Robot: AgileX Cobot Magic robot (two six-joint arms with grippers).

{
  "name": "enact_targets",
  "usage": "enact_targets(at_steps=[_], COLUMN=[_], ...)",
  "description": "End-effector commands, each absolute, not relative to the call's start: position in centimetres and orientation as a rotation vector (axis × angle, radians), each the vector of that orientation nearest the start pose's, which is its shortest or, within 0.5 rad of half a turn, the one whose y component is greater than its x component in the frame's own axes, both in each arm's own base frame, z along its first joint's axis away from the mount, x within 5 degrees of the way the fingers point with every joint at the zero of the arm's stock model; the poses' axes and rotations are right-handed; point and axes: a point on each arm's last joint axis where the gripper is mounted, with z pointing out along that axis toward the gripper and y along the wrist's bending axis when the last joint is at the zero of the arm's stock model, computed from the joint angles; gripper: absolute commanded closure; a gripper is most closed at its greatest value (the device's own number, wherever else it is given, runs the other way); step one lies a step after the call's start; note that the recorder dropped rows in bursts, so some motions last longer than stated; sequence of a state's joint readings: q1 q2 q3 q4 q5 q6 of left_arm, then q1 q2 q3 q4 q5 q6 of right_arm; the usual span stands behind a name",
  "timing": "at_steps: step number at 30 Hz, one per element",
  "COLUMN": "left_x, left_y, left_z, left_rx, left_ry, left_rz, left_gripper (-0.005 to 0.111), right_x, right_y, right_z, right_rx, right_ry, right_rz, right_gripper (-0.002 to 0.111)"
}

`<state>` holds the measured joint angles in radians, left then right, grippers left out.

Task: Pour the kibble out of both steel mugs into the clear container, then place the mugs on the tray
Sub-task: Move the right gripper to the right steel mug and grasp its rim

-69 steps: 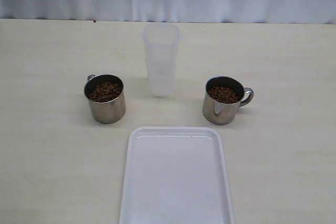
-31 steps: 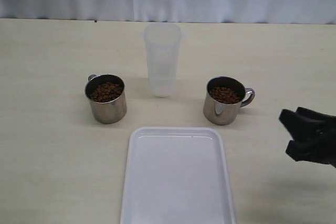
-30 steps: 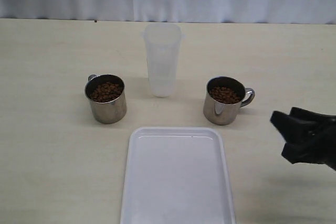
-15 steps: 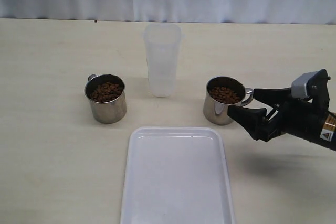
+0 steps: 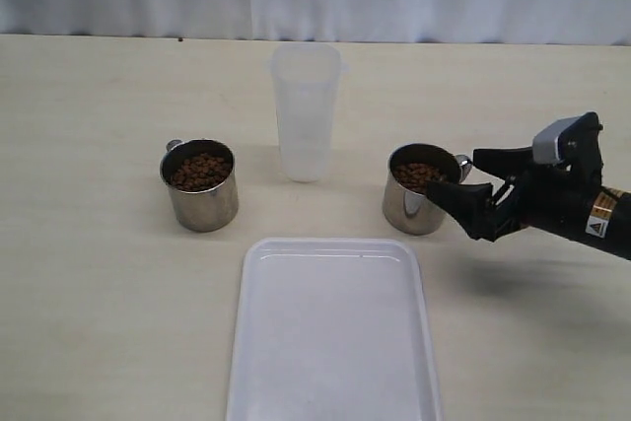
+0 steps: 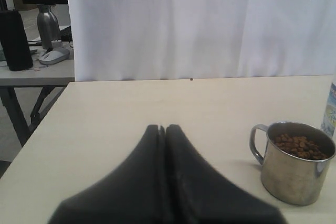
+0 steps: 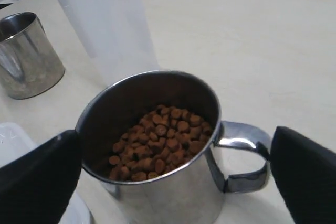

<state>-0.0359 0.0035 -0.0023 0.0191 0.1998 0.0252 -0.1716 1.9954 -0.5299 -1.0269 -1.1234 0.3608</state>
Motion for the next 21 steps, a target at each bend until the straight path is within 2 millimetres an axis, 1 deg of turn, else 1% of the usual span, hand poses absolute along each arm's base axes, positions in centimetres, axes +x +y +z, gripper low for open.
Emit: enact_targets(at_steps=[1,3,6,8,12,15,17,21], left_x=[5.6,5.6,5.6,5.6,5.6,5.6,5.6,5.6], left_y=[-0.2,-0.2,-0.2,-0.2,-0.2,-0.2,-0.2,-0.2], left_z=[19.6,19.6,19.6,19.6,19.6,19.6,19.6,19.6], left_rx=[0.063,0.063,0.063,0.063,0.064,0.063,0.063,0.063], left_ry=[1.666,1.666,1.666,1.666,1.674,1.670,1.670,1.670], left_rz=[-0.001,-0.001,-0.001,-0.001,-0.001,-0.001,-0.001,-0.001], left_gripper=[0.107,0.107,0.107,0.107,0.107,0.107,0.107,0.107], right_x=[27.0,26.7,27.0,27.2,27.1,27.3,27.6,28.5], right_y=[3.0,3.2,2.9,2.8,2.8,2.9,3.0,2.8], right_z=[8.9,8.8,8.9,8.5,7.0,6.0,5.5,3.9], right_rx=[-0.730,-0.767,-0.721,-0.704,-0.754,-0.786,-0.774,-0.785], right_ry=[1.877,1.878,1.881,1.881,1.875,1.836,1.798,1.803], right_rz=[0.720,0.750,0.722,0.689,0.663,0.661,0.684,0.679], right_gripper=[0.026,0.026,0.026,0.026,0.026,0.026,0.026,0.026])
